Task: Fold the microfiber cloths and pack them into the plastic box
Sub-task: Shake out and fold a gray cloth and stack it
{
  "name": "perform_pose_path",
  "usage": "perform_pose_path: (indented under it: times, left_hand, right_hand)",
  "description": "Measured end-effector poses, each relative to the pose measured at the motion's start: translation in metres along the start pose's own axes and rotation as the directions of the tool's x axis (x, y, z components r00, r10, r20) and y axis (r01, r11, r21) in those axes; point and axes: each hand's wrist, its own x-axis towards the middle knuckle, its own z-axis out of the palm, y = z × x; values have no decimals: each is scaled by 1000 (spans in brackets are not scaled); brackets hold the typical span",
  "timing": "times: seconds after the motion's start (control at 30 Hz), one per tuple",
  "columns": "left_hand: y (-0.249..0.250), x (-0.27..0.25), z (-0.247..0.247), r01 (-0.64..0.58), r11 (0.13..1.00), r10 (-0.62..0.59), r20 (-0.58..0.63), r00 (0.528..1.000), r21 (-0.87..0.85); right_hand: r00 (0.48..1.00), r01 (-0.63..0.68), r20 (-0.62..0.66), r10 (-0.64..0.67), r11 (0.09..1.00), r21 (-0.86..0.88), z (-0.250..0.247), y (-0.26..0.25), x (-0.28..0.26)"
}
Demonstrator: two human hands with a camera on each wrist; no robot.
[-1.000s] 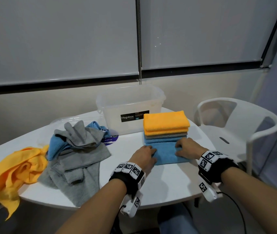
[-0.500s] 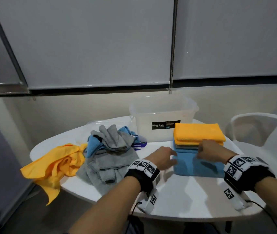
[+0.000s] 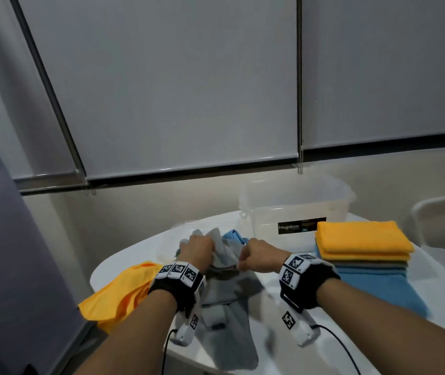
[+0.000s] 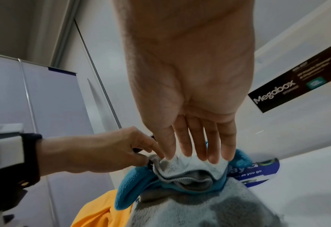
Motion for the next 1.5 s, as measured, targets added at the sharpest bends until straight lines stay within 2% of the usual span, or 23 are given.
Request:
perform_pose_path:
  times: [0.1,0.2,0.3,0.37,0.43,0.5,0.57,0.63,0.73,0.87,0.97,1.1,1.23,1.33,1.4,1.47,1.5]
  left_hand:
    - [-23,2,10,45,999,-45,-10,999,17]
    - [-45,2,15,91,985,-99,-47,994,-144]
    - [-59,0,16,131,938,-177,-122,977,-320]
    - [-62,-2,12,113,914,-194,-176,965,-390]
    - [-65,-3,7,91,887,-213,-228,950,-452]
    - [-68,-1,-2,62,837,-255,-289,923,-543]
    - [-66,2,-19,-49,766,-242,-358,902,-641]
    - [-56,4,-46,-180,707,-197,-435,879,-684]
    - [-46,7,-91,-308,659,-184,-544,819,-686]
    - [-59,3,-137,-334,739,-144,-621,770,-585]
    - [-75,-6,-157,-239,802,-165,-586,793,-548]
    - [-81,-15,-172,-190,859,-143,-579,802,-475]
    - [-87,-25,-191,-183,884,-132,-605,785,-430]
    - [-91,-29,-203,-131,901,-173,-621,764,-413]
    - [-82,-33,-210,-106,902,-196,-616,763,-418]
    - [-60,-41,-216,-164,859,-205,-619,758,-486]
    - [-46,-47,-218,-215,810,-201,-604,771,-545]
  right_hand:
    - [999,-12,-48,10,1000,-26,11,-16,18]
    - [998,5,-55,-7,999,-37,26,-27,33]
    - [1000,22,21,-20,996,-90,45,-35,42]
    - [991,29,132,-16,995,-94,57,-38,45]
    - [988,33,151,-19,995,-93,59,-39,47]
    - [997,49,63,-48,999,-23,51,-43,50]
    - [995,85,-53,-80,992,91,33,-55,51]
    - [980,139,-159,-116,980,145,10,-73,51]
    - [943,173,-311,-118,973,153,-28,-93,56]
    - [887,204,-450,-101,961,187,-91,-101,59]
    - [866,282,-485,-125,922,266,-136,-101,45]
    - [848,321,-498,-181,923,211,-174,-101,18]
    - [863,270,-471,-184,955,120,-201,-92,-16]
    - [869,196,-476,-131,977,88,-212,-86,-37]
    - [888,194,-449,-96,965,178,-212,-90,-50]
    - [918,216,-390,-71,914,342,-208,-99,-59]
    - [928,231,-367,-68,876,423,-206,-104,-62]
